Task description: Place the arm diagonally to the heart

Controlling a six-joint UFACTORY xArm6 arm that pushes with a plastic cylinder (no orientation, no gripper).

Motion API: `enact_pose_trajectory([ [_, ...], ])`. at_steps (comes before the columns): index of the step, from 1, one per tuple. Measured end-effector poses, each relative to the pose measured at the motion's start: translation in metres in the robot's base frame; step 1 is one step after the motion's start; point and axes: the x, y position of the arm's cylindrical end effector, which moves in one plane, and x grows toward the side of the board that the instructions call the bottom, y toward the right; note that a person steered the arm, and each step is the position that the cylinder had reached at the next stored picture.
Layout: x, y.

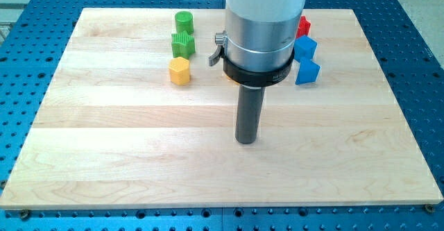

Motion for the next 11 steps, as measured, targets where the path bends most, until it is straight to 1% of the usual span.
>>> enact_pose_trajectory([
  [1, 0.003, 0.03],
  [2, -0.009, 0.054],
  [4, -0.036, 0.054],
  [9, -0.038, 0.041],
  [10, -0.048, 0.073],
  [11, -0.076, 0.062],
])
